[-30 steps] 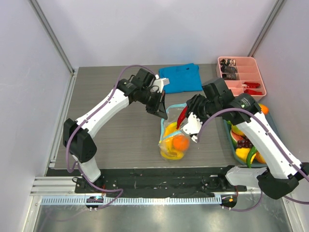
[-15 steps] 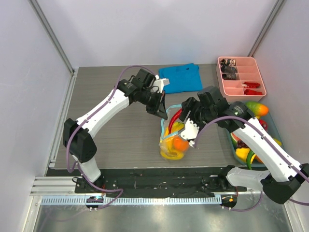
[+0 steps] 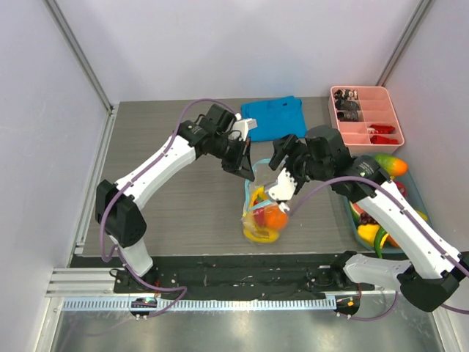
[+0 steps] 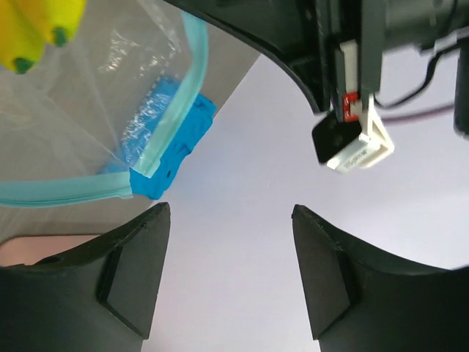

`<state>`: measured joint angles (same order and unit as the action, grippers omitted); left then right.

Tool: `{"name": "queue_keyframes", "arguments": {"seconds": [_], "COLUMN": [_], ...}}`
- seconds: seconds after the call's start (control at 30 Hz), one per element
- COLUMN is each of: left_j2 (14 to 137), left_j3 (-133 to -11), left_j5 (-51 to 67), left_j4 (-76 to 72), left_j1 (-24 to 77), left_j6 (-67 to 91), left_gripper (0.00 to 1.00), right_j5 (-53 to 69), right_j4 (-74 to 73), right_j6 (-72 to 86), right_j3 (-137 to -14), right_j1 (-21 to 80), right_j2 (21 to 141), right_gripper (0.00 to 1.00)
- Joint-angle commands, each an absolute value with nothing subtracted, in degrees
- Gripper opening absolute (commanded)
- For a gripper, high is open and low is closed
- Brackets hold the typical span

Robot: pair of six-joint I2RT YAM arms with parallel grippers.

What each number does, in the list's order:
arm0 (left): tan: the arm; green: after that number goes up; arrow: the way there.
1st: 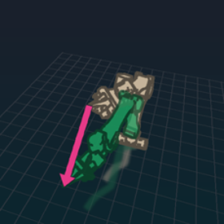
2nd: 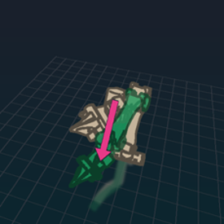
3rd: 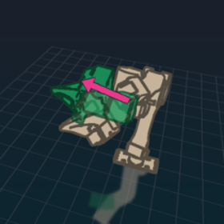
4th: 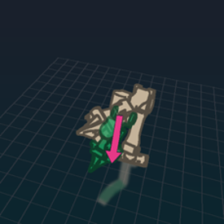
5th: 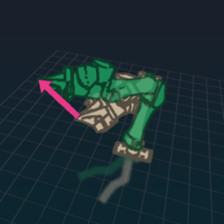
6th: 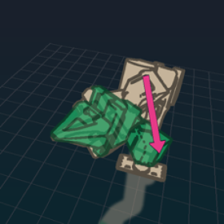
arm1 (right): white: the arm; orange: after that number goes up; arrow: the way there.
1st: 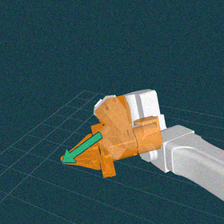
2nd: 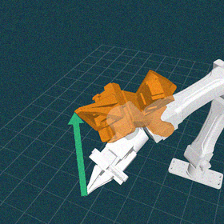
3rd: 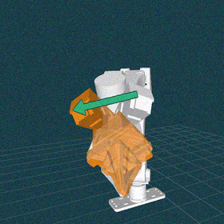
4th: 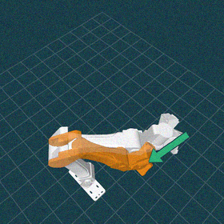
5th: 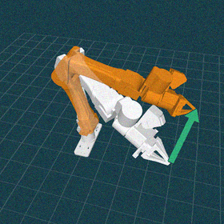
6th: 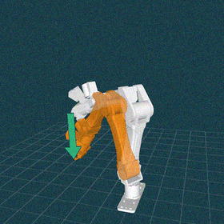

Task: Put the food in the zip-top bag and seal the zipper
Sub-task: Place the fake vegetable in the zipper food storage bag, then zip the zipper food storage bag at the center of the board.

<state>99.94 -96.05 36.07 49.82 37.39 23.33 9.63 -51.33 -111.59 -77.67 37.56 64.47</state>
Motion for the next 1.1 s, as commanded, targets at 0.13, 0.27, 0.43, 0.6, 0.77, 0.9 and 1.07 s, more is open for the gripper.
{"name": "queue_keyframes", "arguments": {"seconds": [0.13,0.27,0.43,0.6,0.77,0.9,1.07], "left_j2": [94.2,94.9,95.5,94.9,94.8,94.0,94.5], "left_j3": [-98.5,-100.0,-99.0,-97.4,-97.0,-95.3,-96.1], "left_j5": [33.7,33.1,35.2,37.0,38.8,38.0,37.3], "left_j4": [47.7,50.1,49.9,48.3,47.6,45.4,44.7], "left_j1": [38.1,39.2,39.4,39.4,39.4,39.2,39.2], "left_j6": [22.1,20.8,21.4,21.6,20.4,20.5,21.4], "left_gripper": [0.00,0.00,0.00,0.01,0.04,0.05,0.04], "right_j5": [-3.0,1.8,4.4,10.9,12.6,19.1,29.3], "right_j4": [-46.0,-54.7,-57.0,-59.3,-62.2,-64.9,-66.2], "right_j6": [-57.0,-30.7,-9.8,1.9,8.0,13.3,18.3], "right_j3": [-94.7,-98.9,-93.7,-88.5,-85.4,-84.0,-78.1], "right_j1": [37.5,36.4,35.3,29.7,23.5,20.1,18.5], "right_j2": [68.5,71.1,69.7,67.5,67.2,68.4,66.3], "right_gripper": [0.73,0.74,0.74,0.72,0.69,0.63,0.63]}}
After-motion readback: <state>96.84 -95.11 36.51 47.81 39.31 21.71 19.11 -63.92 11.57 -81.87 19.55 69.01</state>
